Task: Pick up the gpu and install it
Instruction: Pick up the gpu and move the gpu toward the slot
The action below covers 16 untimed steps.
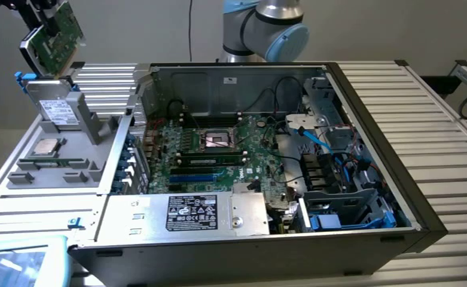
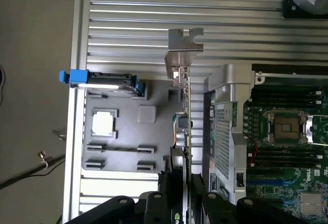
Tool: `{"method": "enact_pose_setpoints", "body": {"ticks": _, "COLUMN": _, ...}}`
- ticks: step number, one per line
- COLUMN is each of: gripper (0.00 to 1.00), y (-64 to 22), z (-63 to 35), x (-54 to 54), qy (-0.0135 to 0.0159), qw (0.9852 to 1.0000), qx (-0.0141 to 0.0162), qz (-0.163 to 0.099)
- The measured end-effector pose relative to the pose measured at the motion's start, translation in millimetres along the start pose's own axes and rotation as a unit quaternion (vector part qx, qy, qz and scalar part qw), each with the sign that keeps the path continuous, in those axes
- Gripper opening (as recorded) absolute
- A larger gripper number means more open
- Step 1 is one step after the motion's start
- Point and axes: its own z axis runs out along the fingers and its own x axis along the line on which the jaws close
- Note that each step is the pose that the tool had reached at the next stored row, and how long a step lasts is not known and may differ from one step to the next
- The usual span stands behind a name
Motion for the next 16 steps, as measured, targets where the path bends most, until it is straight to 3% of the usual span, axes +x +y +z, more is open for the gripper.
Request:
{"method": "enact_pose_setpoints", "body": {"ticks": 7, "gripper": 0.28, "y": 0.0, "z": 0.1, "x": -0.5, "qy": 0.0026, "qw": 0.9987, "qx": -0.0010, "qz": -0.050}}
{"method": "enact_pose_setpoints", "body": {"ticks": 12, "gripper": 0.28, "y": -0.1, "z": 0.1, "x": -1.5, "qy": 0.0045, "qw": 0.9962, "qx": -0.0024, "qz": -0.087}}
{"method": "enact_pose_setpoints", "body": {"ticks": 16, "gripper": 0.28, "y": -0.1, "z": 0.1, "x": -2.4, "qy": 0.0059, "qw": 0.9933, "qx": -0.0033, "qz": -0.116}}
